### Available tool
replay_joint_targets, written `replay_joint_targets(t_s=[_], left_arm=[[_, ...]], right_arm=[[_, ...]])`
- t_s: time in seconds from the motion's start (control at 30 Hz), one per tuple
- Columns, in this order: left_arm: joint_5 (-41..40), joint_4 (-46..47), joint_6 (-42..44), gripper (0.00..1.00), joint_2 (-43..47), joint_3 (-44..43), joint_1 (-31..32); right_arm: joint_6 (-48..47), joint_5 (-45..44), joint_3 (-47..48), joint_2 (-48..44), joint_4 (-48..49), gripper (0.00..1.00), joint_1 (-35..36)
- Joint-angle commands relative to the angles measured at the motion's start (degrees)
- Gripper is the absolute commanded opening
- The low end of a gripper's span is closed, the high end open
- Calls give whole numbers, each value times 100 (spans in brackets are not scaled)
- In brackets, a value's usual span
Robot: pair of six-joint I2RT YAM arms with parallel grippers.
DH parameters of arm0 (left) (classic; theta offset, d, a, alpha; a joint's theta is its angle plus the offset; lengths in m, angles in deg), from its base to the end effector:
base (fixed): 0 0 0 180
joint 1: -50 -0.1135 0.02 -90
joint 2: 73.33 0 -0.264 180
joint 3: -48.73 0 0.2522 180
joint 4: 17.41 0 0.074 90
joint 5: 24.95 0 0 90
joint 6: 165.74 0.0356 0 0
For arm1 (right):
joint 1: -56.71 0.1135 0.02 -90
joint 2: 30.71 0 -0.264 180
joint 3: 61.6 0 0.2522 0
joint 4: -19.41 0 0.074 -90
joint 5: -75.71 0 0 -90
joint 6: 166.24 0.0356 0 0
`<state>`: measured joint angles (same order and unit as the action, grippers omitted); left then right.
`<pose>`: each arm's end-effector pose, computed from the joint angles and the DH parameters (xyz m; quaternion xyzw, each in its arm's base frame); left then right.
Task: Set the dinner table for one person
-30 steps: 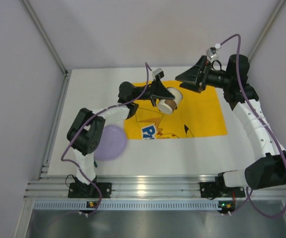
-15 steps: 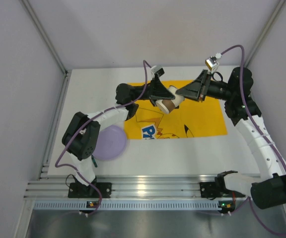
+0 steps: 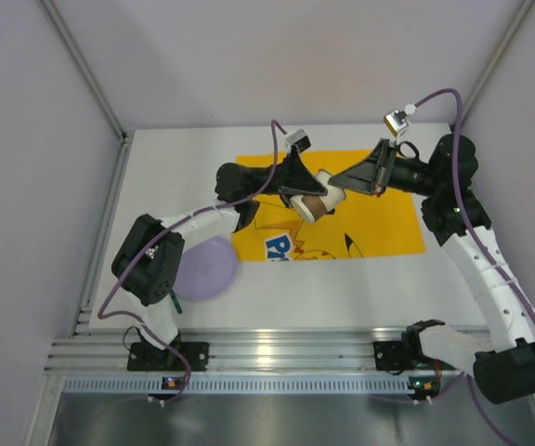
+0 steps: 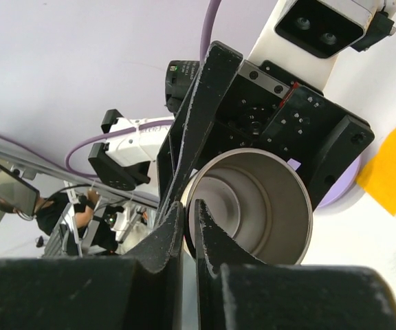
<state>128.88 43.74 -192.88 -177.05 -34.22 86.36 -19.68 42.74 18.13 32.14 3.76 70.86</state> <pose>0.2925 -0.2550 0.3386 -0.1347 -0.5822 0.8008 0.0393 0.2198 0.0862 0.4236 -0.0958 0.6964 0.6357 0.3189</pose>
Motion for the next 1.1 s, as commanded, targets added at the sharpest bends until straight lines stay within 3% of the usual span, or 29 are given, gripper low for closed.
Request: replay_joint_targets(t_s=[0.0,0.03,0.07,0.1,0.13,0.4,0.47,0.7,0.73,0.77,0.8,0.93,1.03,1.07], left_arm=[[-495,2028,86,49,256,72,47],[-486,1879,304,53,291,90,47],[-468,1608,428,78,317,142,47],[-460,1423,560,92,378,160,47],[-442,1255,839,98,423,186,47],[-424,-1626,2976,98,959,283,21],[-477,-2707,3731,98,1073,161,-15],[-687,-5306,5392,99,1293,-287,-558],[-932,-6077,6317,99,1311,-445,-603],[-1143,-7451,6814,98,1293,-829,-656],[-1310,-8152,7228,98,1215,-998,-761],[-2468,-9984,8591,98,1065,-1483,-1025],[-4356,-11136,9059,98,1099,-1816,-1087],[-5432,-11348,9103,99,1135,-1852,-1087]], right_arm=[[154,132,-50,-159,-74,0,246],[137,115,-76,-159,-83,0,237],[110,106,-93,-150,-101,0,246],[101,89,-102,-141,-110,0,237],[93,88,-137,-141,-110,0,246],[-144,27,-129,-89,-355,0,237],[-232,-8,-129,-71,-461,0,237],[-557,-96,11,148,-883,0,167],[-645,-105,47,192,-944,0,158],[-681,-105,73,288,-1023,0,158],[-698,-105,143,341,-1059,0,167],[-978,-140,345,631,-1278,0,106],[-1425,-315,661,974,-1752,0,-61],[-1611,-438,801,1218,-2188,0,-149]])
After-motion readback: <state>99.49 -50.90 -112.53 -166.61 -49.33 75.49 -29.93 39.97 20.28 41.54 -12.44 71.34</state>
